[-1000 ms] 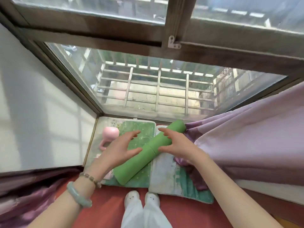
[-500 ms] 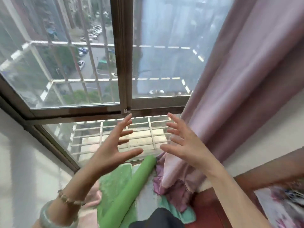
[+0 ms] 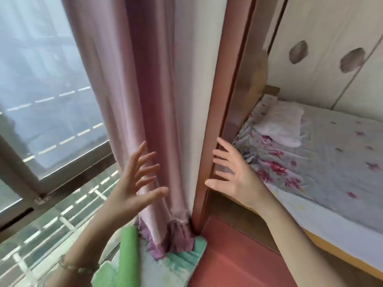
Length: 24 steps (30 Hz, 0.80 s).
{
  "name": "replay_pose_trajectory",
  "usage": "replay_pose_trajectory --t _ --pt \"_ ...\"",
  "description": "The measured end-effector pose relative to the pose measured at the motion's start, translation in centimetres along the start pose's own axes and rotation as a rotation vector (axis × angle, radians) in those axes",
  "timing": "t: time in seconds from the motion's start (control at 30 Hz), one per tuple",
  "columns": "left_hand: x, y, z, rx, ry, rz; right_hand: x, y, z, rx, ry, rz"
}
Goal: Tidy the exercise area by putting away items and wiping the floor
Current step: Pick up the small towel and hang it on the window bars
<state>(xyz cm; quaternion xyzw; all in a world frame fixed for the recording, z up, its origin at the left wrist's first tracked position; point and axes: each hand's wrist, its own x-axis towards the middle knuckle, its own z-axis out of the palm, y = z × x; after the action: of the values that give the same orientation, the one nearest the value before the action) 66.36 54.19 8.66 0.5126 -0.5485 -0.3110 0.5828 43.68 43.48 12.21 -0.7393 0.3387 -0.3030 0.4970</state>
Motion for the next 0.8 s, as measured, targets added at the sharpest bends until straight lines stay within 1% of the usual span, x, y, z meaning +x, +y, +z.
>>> replay_pose_trajectory --t 0.27,0.47,0.6,0.8 --pt "4.4 0.9 13.4 -0.101 -0.407 0.042 -12.0 1.7 -10.1 -0.070 0.434 0.163" --pt "5.4 2.7 25.2 -0.180 -0.660 0.091 -22.1 2.5 -17.3 -0.110 0.717 0.262" --pt "4.9 4.4 32.6 -0.212 -0.770 0.111 -28.0 3.6 -21.4 -0.100 0.879 0.301" --pt "3.0 6.6 44.1 -0.241 -0.873 0.127 -35.9 5.2 -27.6 -0.102 1.029 0.322"
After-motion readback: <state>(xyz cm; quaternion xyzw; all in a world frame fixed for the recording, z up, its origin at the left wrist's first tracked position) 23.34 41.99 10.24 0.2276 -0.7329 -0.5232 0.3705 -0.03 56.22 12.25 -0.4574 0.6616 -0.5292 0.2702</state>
